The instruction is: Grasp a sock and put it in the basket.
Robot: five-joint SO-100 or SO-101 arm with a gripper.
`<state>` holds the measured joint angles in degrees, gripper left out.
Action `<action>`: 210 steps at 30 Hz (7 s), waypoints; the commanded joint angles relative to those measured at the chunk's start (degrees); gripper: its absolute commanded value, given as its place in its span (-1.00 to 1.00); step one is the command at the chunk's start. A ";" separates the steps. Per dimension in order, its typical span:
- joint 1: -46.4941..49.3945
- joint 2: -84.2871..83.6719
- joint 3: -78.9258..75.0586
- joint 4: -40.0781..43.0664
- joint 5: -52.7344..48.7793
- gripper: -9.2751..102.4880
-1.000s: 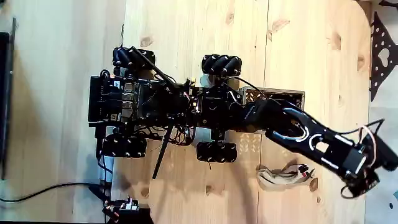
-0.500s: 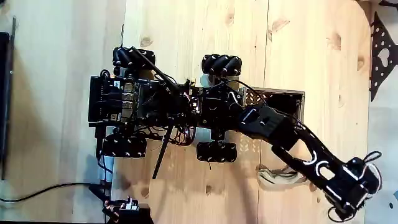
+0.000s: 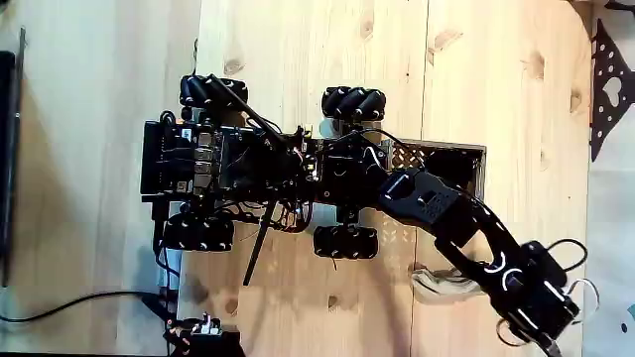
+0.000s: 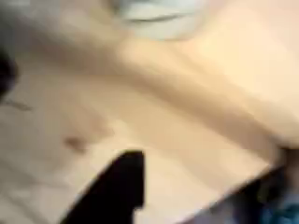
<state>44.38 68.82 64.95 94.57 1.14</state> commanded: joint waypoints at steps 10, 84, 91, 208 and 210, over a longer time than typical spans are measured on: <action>-1.41 10.90 23.20 -11.78 -2.20 0.70; -4.83 -42.98 14.15 -73.48 -15.38 -0.51; -6.42 -46.67 11.60 -77.78 -15.64 -0.83; -41.13 22.24 50.27 -13.71 -22.59 -0.33; -41.13 22.68 51.77 -14.33 -22.68 -0.34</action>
<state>3.25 91.14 116.02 80.95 -21.09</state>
